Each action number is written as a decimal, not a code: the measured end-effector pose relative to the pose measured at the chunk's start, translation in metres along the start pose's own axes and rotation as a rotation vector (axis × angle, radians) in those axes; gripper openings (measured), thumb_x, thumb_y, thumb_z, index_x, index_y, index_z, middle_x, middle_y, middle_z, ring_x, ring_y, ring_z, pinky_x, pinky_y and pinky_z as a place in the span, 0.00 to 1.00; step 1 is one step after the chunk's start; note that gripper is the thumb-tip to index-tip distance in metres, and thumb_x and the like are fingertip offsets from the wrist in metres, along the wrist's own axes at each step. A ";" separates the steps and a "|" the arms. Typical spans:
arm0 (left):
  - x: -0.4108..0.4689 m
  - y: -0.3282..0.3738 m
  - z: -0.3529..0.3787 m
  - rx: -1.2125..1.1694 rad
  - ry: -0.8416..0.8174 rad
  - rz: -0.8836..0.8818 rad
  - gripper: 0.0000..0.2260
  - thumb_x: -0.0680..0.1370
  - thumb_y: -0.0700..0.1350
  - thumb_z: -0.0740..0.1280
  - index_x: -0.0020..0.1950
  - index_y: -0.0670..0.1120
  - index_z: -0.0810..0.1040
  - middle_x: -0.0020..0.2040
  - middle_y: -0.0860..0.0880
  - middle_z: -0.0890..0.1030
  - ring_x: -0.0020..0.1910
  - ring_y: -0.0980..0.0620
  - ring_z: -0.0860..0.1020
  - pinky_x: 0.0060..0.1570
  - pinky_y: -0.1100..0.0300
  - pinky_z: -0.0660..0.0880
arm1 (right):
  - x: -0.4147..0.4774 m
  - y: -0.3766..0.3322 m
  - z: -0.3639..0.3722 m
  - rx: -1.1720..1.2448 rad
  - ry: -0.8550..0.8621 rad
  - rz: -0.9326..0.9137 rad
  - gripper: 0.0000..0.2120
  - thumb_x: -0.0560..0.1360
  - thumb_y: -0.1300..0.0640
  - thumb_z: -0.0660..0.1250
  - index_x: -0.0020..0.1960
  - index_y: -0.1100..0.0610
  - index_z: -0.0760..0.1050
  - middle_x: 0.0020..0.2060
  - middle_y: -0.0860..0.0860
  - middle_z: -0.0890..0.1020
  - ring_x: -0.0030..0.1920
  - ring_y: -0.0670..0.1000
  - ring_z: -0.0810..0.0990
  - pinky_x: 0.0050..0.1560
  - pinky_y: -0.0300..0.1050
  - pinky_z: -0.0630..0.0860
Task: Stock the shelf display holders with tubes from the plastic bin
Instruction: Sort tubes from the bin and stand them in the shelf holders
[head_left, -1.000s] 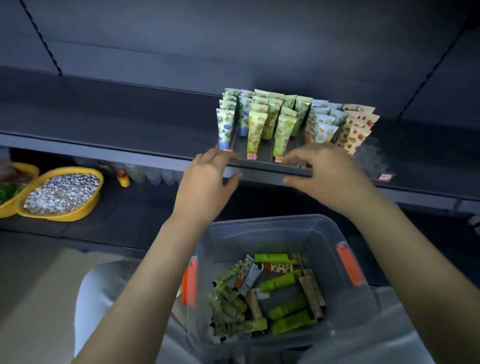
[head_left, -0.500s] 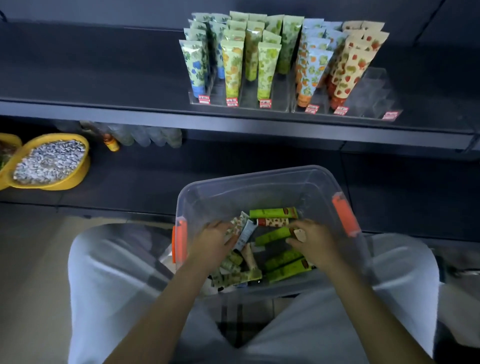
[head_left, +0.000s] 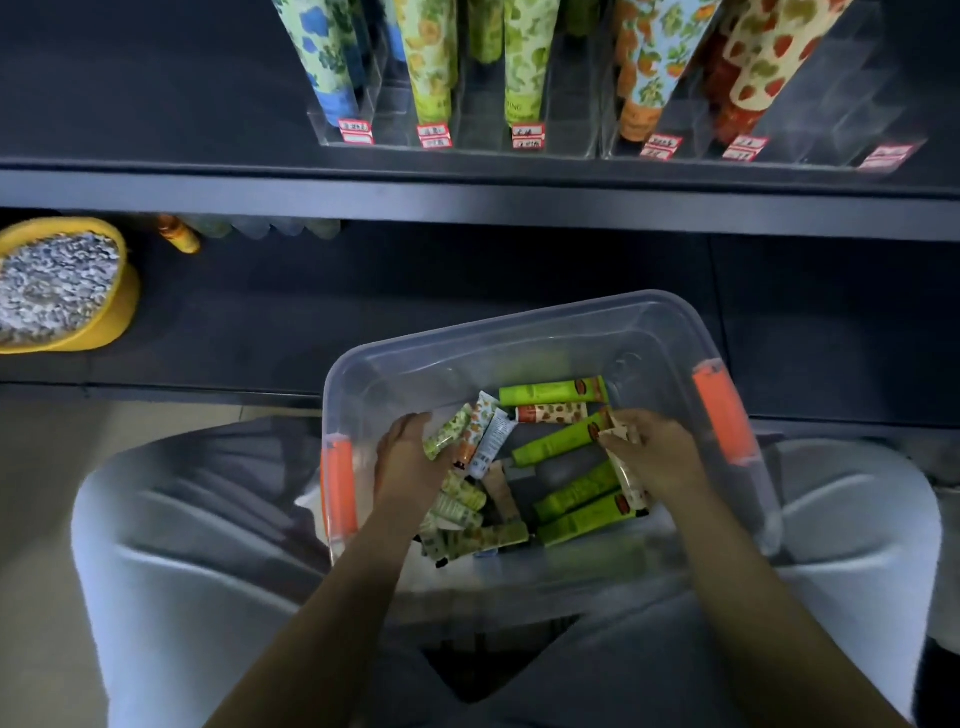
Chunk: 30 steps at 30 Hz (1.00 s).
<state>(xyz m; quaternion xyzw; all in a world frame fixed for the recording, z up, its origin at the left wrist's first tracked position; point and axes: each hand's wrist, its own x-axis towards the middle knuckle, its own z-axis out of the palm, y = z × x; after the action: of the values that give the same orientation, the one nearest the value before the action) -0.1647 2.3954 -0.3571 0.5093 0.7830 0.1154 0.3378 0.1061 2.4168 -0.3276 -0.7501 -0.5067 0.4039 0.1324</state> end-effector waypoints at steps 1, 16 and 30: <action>0.005 0.001 0.003 -0.022 0.001 -0.023 0.25 0.75 0.49 0.69 0.70 0.46 0.69 0.69 0.47 0.70 0.68 0.46 0.67 0.68 0.54 0.64 | 0.004 0.003 0.000 0.059 -0.006 0.052 0.18 0.71 0.57 0.73 0.59 0.58 0.78 0.54 0.56 0.81 0.55 0.55 0.79 0.52 0.42 0.72; 0.049 -0.011 0.034 -0.234 -0.052 -0.235 0.14 0.77 0.45 0.68 0.61 0.44 0.77 0.64 0.45 0.72 0.63 0.48 0.71 0.52 0.67 0.63 | 0.031 0.034 0.013 0.229 -0.167 0.282 0.13 0.72 0.60 0.72 0.56 0.58 0.77 0.51 0.57 0.82 0.52 0.56 0.80 0.55 0.52 0.76; 0.032 0.005 0.021 -0.399 0.002 -0.326 0.09 0.75 0.44 0.70 0.53 0.44 0.78 0.48 0.50 0.78 0.47 0.50 0.76 0.48 0.60 0.71 | 0.032 0.032 0.018 0.158 -0.165 0.300 0.17 0.74 0.57 0.70 0.60 0.63 0.76 0.51 0.58 0.81 0.54 0.58 0.79 0.52 0.49 0.75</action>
<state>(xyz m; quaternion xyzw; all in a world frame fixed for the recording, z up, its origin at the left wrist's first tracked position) -0.1557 2.4221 -0.3838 0.2996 0.8169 0.2120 0.4449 0.1185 2.4263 -0.3736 -0.7688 -0.3650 0.5178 0.0874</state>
